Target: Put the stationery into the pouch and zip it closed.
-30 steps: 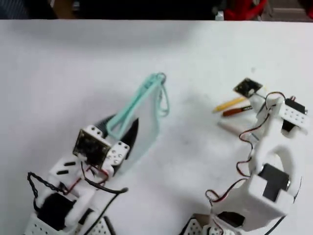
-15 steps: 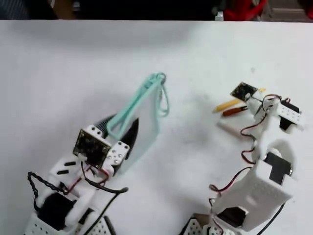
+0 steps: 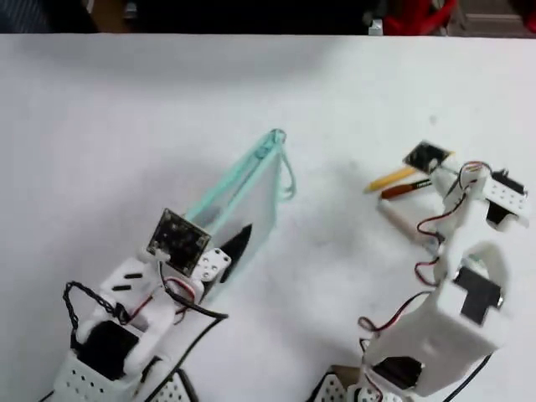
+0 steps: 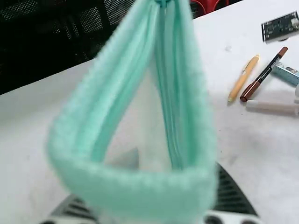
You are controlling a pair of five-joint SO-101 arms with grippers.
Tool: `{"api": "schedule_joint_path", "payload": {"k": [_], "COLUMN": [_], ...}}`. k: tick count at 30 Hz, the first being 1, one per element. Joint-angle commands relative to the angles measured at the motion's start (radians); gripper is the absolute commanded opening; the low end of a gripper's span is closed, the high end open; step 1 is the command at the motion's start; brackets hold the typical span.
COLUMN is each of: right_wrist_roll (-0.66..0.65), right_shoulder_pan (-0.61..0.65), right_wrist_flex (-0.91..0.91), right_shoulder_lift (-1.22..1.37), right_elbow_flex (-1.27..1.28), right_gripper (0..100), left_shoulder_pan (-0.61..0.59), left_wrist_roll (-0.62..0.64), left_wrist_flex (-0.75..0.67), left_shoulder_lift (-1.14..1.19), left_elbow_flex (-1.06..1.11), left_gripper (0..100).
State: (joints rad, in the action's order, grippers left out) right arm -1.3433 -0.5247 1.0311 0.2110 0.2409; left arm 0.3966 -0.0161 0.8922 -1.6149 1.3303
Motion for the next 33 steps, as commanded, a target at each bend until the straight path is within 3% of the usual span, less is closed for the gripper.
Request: {"api": "schedule_joint_path", "payload": {"k": [1, 7, 12, 17, 21, 23, 33], "right_wrist_roll": [0.074, 0.304, 0.715, 1.117, 1.306, 1.359, 1.494], "right_shoulder_pan": [0.056, 0.222, 0.458, 0.776, 1.142, 1.259, 1.302], "right_wrist_flex": [0.148, 0.486, 0.69, 0.687, 0.622, 0.559, 0.297], "right_shoulder_lift": [-0.205, -0.467, -0.634, -0.756, -0.785, -0.78, -0.75], "right_elbow_flex": [-0.107, -0.394, -0.73, -0.835, -0.876, -0.864, -0.568], "right_gripper": [1.8, 1.8, 1.8, 1.8, 1.8, 1.8, 1.7], "left_shoulder_pan": [-0.007, -0.007, -0.007, -0.007, -0.007, -0.007, -0.007], "left_wrist_roll": [-0.006, -0.006, 0.071, 0.081, 0.084, 0.084, 0.084], "left_wrist_flex": [0.003, 0.005, 0.049, 0.057, 0.057, 0.057, 0.057], "left_shoulder_lift": [-0.004, -0.005, -0.005, -0.005, -0.005, -0.005, -0.005], "left_elbow_flex": [-0.005, -0.006, -0.058, -0.069, -0.071, -0.072, -0.072], "left_gripper": [19, 19, 19, 19, 19, 19, 19]}}
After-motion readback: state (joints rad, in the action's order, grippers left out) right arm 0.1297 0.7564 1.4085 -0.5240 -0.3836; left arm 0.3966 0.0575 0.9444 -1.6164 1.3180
